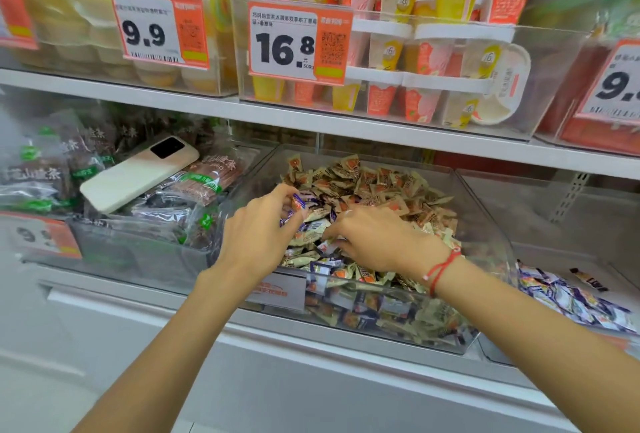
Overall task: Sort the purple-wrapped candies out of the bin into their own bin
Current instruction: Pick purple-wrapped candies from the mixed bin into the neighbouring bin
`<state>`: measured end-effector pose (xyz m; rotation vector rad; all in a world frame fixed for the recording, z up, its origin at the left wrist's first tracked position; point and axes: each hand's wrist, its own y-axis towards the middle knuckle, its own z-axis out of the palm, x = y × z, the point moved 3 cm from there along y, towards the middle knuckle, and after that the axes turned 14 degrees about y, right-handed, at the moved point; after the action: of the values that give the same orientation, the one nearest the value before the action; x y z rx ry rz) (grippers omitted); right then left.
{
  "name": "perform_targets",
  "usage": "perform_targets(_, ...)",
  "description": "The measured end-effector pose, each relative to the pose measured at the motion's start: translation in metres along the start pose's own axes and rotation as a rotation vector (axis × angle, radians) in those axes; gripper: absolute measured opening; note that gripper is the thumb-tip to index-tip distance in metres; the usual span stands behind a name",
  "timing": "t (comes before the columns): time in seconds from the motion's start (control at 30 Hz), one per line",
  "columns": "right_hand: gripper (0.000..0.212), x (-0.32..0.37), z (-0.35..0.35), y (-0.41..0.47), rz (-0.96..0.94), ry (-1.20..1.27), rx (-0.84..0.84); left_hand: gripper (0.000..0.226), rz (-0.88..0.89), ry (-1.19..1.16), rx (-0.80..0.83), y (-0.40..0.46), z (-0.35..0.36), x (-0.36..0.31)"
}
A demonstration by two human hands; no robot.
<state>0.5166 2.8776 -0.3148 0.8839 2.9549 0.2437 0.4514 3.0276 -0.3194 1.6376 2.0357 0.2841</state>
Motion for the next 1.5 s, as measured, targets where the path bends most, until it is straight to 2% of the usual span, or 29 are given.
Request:
perform_targets(0.1,0.035,0.001,-0.001,-0.002,-0.027,-0.047,0.07,0.036,0.003,-0.014,0.041,-0.003,0.003,-0.003)
perform_targets(0.27,0.033,-0.005,-0.008,-0.012,-0.044,0.116,-0.044,0.035,-0.001,-0.188,0.013,-0.003,0.004,-0.012)
perform_targets(0.4,0.027,-0.019,-0.03,-0.048,0.026,0.41,-0.352,0.033,-0.004,-0.236,-0.081,-0.002,-0.002,-0.026)
perform_targets(0.5,0.023,-0.032,-0.049,-0.087,0.091,0.522,-0.616,0.034,-0.007,-0.248,-0.153,-0.006,-0.005,-0.042)
perform_targets(0.63,0.023,-0.06,-0.068,-0.141,0.223,0.53,-0.737,0.034,0.059,-0.338,-0.164,-0.014,-0.008,-0.078)
perform_targets(0.73,0.022,-0.092,-0.077,-0.18,0.405,0.529,-0.729,0.025,0.159,-0.481,-0.128,-0.017,-0.01,-0.121)
perform_targets(0.83,0.02,-0.122,-0.076,-0.213,0.602,0.498,-0.711,0.026,0.303,-0.471,-0.067,-0.015,-0.007,-0.174)
perform_targets(0.9,0.018,-0.138,-0.07,-0.229,0.723,0.447,-0.596,0.028,0.422,-0.382,-0.027,-0.011,0.0,-0.212)
perform_targets(1.0,0.028,-0.153,-0.06,-0.239,0.817,0.422,-0.336,0.031,0.581,-0.208,0.034,-0.005,0.021,-0.262)
perform_targets(1.1,0.04,-0.153,-0.052,-0.24,0.785,0.5,-0.153,0.033,0.65,-0.119,0.109,0.0,0.041,-0.288)
perform_targets(1.17,0.039,-0.158,-0.048,-0.24,0.791,0.475,-0.15,0.034,0.675,-0.038,0.099,-0.001,0.045,-0.29)
perform_targets(1.27,0.028,-0.156,-0.052,-0.236,0.777,0.419,-0.321,0.03,0.677,-0.059,-0.034,-0.007,0.032,-0.272)
perform_targets(1.4,0.015,-0.119,-0.059,-0.21,0.551,0.355,-0.555,0.02,0.578,-0.071,-0.199,-0.021,0.006,-0.205)
perform_targets(1.5,0.011,-0.078,-0.058,-0.178,0.376,0.369,-0.598,0.013,0.45,-0.035,-0.345,-0.031,-0.009,-0.133)
